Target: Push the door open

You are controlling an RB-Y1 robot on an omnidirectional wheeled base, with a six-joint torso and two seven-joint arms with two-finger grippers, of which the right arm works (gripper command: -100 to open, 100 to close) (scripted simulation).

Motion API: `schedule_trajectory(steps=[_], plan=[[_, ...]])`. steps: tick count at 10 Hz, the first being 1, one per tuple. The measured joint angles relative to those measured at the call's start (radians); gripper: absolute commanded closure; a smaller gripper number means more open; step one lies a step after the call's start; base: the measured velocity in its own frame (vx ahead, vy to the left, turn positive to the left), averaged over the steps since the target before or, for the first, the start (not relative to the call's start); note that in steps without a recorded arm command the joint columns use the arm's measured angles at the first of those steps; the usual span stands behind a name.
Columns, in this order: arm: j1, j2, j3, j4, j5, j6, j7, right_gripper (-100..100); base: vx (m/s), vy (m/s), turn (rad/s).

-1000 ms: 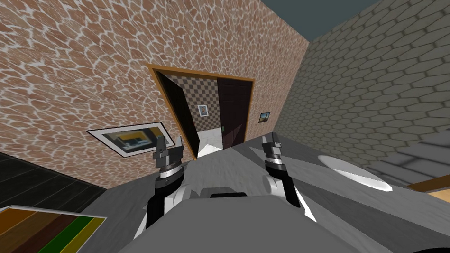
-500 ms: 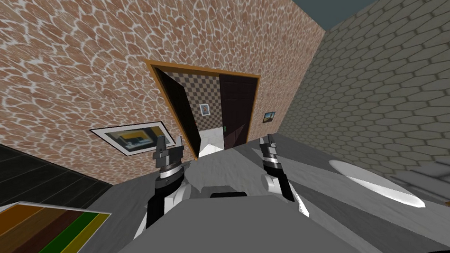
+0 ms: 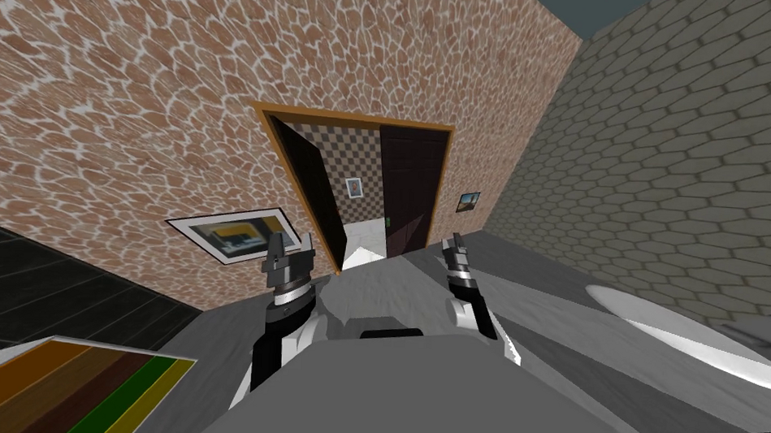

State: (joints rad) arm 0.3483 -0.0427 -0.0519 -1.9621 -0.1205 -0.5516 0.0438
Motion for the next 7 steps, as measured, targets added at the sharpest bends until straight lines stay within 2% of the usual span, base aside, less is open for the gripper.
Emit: schedule_trajectory(steps=[5, 7], plan=[[-0.041, -0.024, -0.012, 0.112, -0.006, -0.017, -0.009, -100, 0.1, 0.001, 0.086], [-0.067, -0.025, -0.012, 0.177, -0.004, -0.034, -0.007, -100, 0.089, -0.012, 0.097]])
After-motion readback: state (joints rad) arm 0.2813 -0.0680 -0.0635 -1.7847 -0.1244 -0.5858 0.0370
